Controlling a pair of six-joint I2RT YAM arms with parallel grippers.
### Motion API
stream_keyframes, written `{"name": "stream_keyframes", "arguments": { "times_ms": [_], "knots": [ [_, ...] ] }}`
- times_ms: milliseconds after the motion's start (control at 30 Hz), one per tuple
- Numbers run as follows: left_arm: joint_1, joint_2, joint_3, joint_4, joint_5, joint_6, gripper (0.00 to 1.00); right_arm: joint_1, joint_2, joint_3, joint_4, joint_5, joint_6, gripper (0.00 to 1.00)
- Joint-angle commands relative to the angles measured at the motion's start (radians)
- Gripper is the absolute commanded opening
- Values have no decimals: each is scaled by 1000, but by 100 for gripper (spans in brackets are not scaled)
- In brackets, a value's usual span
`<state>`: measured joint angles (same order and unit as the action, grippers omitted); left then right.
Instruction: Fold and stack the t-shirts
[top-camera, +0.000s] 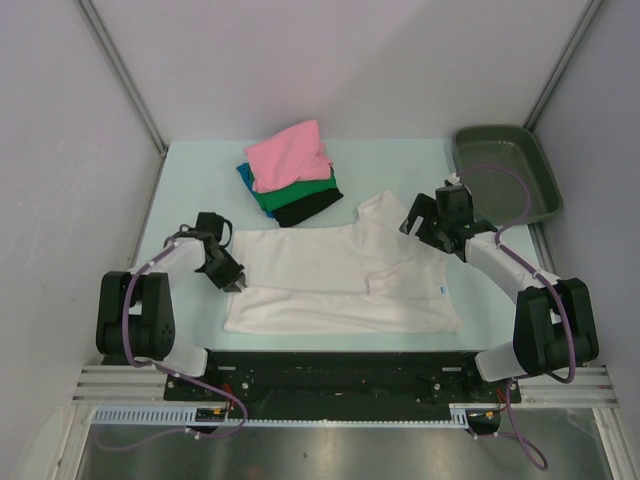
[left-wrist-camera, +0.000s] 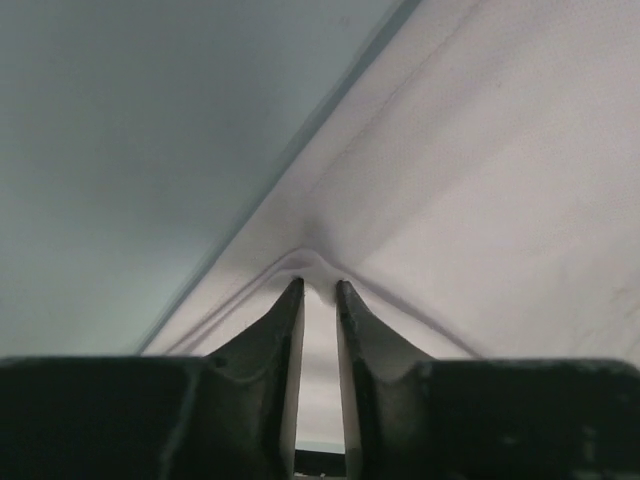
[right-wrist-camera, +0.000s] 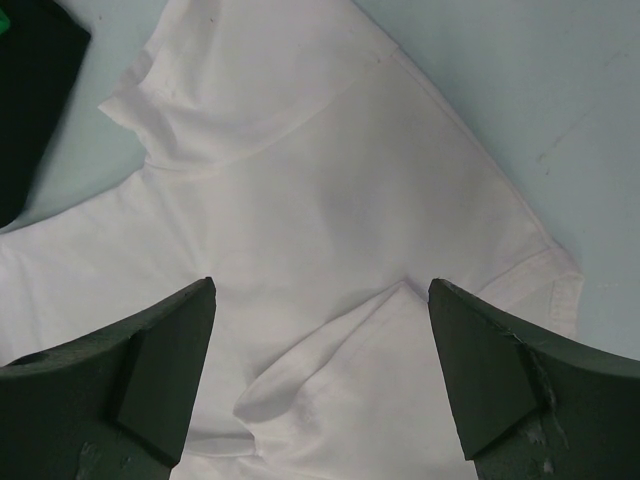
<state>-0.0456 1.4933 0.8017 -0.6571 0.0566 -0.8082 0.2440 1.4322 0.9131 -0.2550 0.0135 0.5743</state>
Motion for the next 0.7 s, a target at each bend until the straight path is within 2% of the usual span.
{"name": "stream_keyframes", "arguments": {
  "times_ms": [0, 33, 67, 300, 533, 667],
  "knots": [
    [1, -14, 13, -6, 8, 30, 15, -5, -1, -10, 34, -1, -7, 92],
    [1, -25, 10, -4, 9, 30, 3, -8, -3, -11, 34, -1, -5, 92],
    [1, -27, 7, -6, 11, 30, 0, -8, -4, -11, 34, -27, -5, 92],
    [1, -91, 7, -41, 9, 35, 0, -9, -32, -17, 26, -26, -1, 92],
    [1, -263, 17, -148, -3, 30, 0, -8, -68, -29, 22, -32, 6, 92],
    [3, -303, -1, -170, -17, 30, 1, -9, -82, -37, 25, -41, 15, 92]
  ]
}}
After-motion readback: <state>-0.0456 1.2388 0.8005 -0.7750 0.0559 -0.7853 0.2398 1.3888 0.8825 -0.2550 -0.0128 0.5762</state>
